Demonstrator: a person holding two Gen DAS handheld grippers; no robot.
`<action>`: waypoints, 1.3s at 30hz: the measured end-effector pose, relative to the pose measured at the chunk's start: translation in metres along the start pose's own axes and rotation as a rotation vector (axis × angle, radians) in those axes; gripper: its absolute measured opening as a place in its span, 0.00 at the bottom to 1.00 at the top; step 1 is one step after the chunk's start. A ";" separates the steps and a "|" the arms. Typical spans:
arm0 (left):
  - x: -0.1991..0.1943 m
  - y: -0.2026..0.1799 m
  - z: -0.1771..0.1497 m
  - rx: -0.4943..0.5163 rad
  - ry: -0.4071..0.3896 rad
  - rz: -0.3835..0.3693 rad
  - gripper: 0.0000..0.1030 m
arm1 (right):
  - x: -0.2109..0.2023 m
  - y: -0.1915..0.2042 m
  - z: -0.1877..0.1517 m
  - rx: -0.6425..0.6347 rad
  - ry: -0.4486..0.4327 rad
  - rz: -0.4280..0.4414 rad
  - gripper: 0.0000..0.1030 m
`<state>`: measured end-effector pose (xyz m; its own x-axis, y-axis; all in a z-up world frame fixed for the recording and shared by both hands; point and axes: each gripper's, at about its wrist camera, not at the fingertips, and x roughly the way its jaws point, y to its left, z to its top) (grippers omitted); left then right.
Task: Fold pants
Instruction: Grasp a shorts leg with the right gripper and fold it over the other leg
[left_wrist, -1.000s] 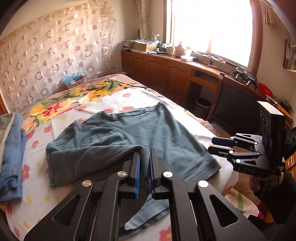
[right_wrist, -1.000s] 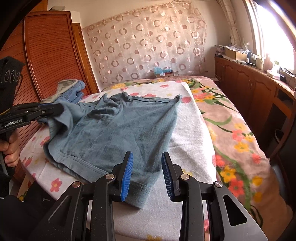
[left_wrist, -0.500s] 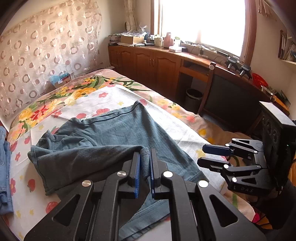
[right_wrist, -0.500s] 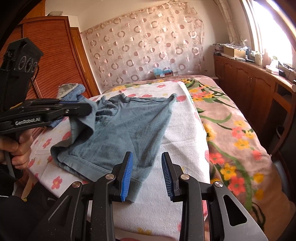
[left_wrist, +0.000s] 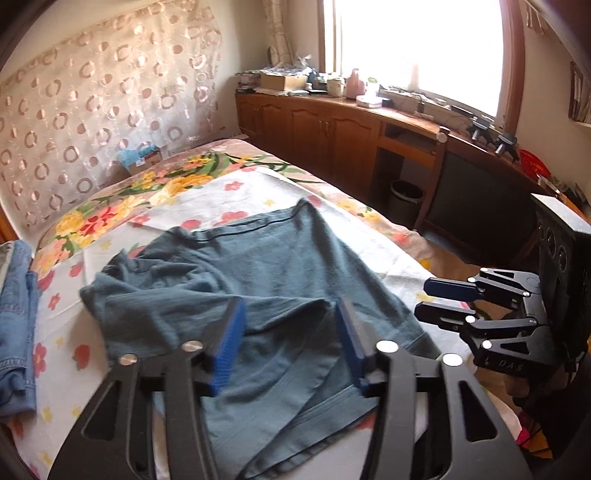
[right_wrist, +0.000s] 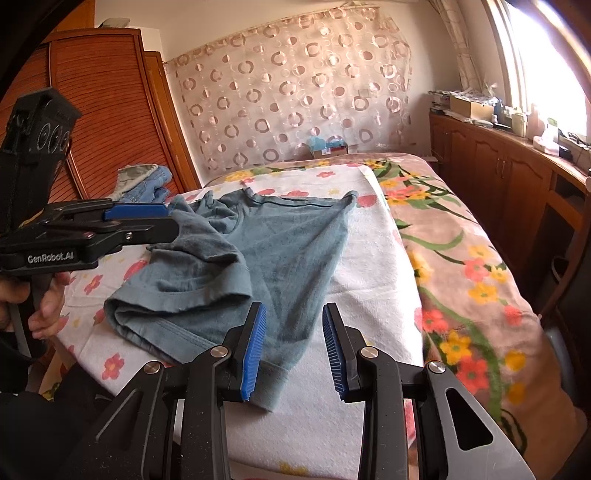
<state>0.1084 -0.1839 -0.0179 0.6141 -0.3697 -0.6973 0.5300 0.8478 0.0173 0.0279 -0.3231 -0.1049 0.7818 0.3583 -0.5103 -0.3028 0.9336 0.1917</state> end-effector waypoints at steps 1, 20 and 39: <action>-0.001 0.004 -0.002 -0.010 -0.005 0.003 0.78 | 0.000 0.002 0.000 -0.004 0.001 0.002 0.32; -0.013 0.063 -0.060 -0.116 0.005 0.114 0.79 | 0.060 0.019 0.027 -0.062 0.063 0.067 0.32; -0.012 0.076 -0.080 -0.164 0.007 0.101 0.79 | 0.017 0.029 0.037 -0.073 0.031 0.099 0.07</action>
<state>0.0941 -0.0843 -0.0655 0.6551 -0.2774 -0.7028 0.3631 0.9313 -0.0291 0.0526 -0.2893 -0.0774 0.7292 0.4470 -0.5181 -0.4171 0.8906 0.1814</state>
